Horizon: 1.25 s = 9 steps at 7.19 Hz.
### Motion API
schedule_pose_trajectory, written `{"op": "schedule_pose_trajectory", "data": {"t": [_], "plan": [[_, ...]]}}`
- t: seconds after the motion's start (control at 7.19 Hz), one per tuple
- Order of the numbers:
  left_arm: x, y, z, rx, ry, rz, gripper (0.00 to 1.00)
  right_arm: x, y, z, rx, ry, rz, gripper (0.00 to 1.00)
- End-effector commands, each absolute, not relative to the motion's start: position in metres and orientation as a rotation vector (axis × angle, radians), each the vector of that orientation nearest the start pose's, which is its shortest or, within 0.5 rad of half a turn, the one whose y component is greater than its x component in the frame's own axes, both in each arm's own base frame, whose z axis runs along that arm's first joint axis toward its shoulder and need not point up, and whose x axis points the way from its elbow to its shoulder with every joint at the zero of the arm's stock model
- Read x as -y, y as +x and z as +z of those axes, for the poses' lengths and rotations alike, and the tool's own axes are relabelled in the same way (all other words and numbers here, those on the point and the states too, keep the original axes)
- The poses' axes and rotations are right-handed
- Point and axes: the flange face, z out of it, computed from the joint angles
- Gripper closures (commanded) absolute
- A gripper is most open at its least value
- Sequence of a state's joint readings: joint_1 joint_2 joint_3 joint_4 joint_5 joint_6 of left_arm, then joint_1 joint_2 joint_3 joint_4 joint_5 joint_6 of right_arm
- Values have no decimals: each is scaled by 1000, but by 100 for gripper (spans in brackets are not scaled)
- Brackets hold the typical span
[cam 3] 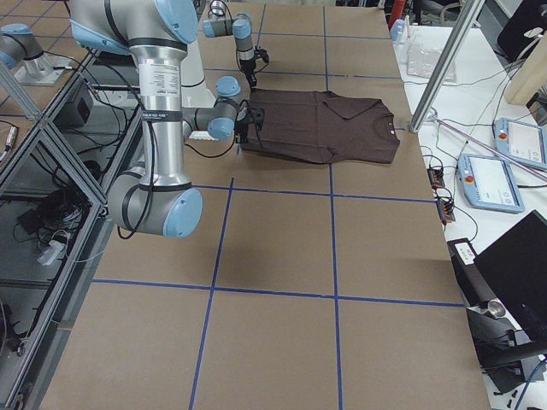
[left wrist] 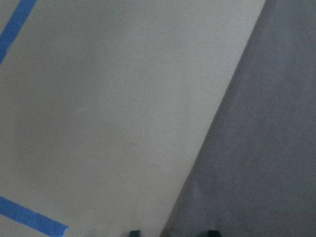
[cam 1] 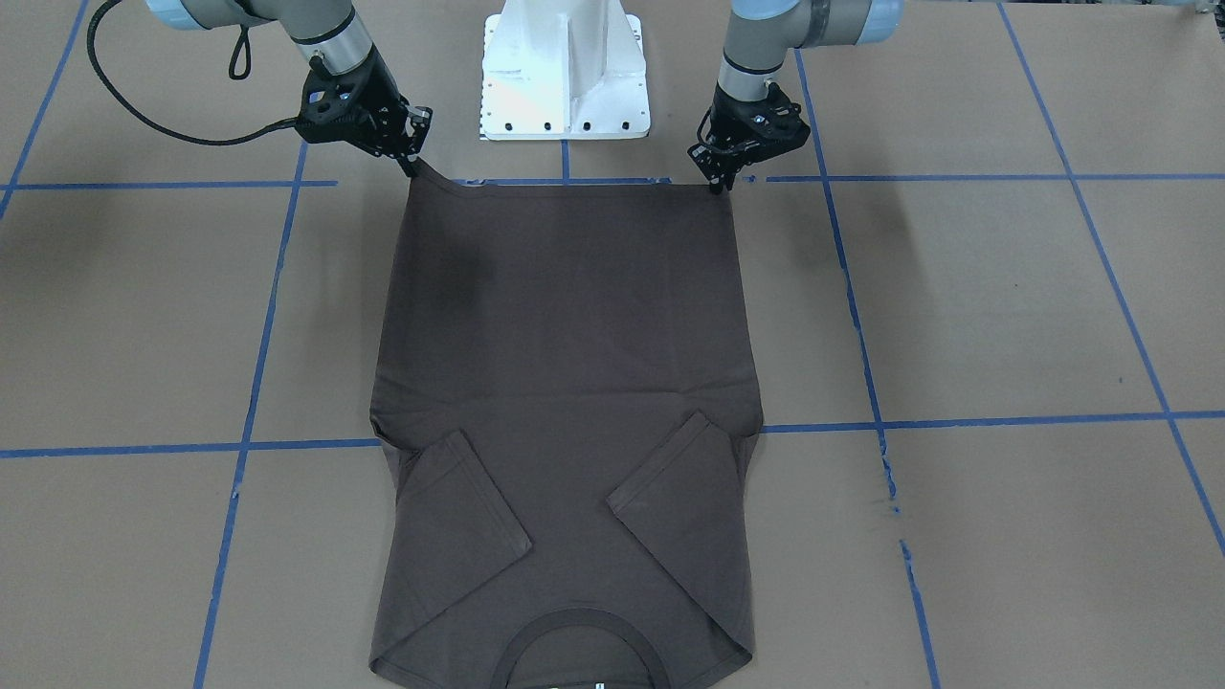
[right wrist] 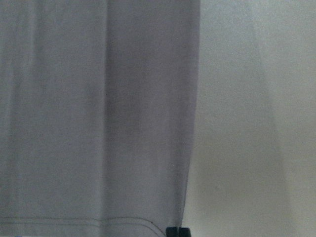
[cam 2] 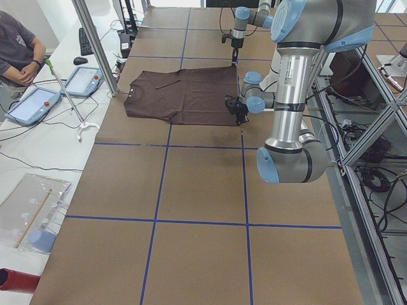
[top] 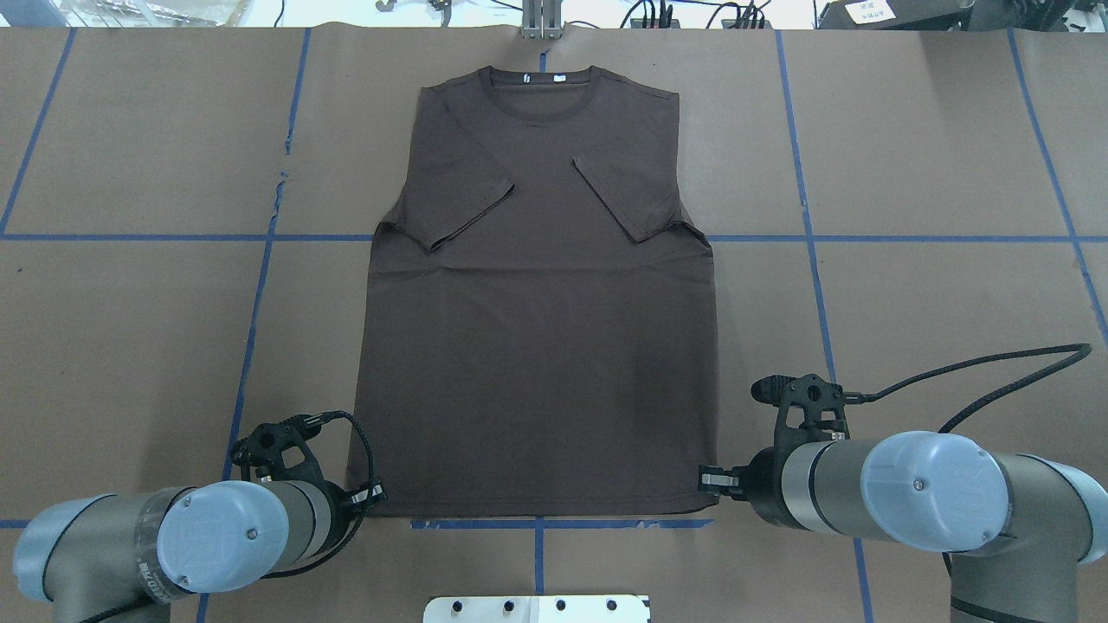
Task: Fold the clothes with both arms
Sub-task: 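Move the left gripper to the hem and grasp both hem corners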
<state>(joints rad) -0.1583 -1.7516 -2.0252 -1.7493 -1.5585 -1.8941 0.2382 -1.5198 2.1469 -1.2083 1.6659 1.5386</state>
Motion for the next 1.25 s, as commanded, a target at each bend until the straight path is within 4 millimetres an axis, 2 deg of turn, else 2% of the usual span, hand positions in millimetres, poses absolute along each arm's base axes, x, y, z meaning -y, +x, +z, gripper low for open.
{"op": "schedule_pose_trajectory", "data": {"t": [0.0, 0.14, 0.28, 0.56, 0.83, 0.97, 1.11], "plan": [[217, 506, 336, -823, -56, -454, 100, 233, -433, 329, 991, 47, 143, 100], [216, 503, 332, -832, -56, -451, 100, 233, -433, 329, 989, 46, 142, 100], [214, 489, 314, -874, -56, -439, 100, 232, -432, 327, 996, 37, 136, 100], [202, 463, 283, -899, -55, -388, 100, 216, -403, 317, 1024, -23, 96, 100], [167, 441, 272, -899, -84, -323, 100, 183, -390, 303, 1053, -105, 10, 100], [137, 430, 269, -908, -114, -259, 100, 168, -379, 297, 1063, -145, -28, 100], [107, 421, 275, -891, -141, -193, 100, 158, -365, 293, 1070, -188, -61, 100]]}}
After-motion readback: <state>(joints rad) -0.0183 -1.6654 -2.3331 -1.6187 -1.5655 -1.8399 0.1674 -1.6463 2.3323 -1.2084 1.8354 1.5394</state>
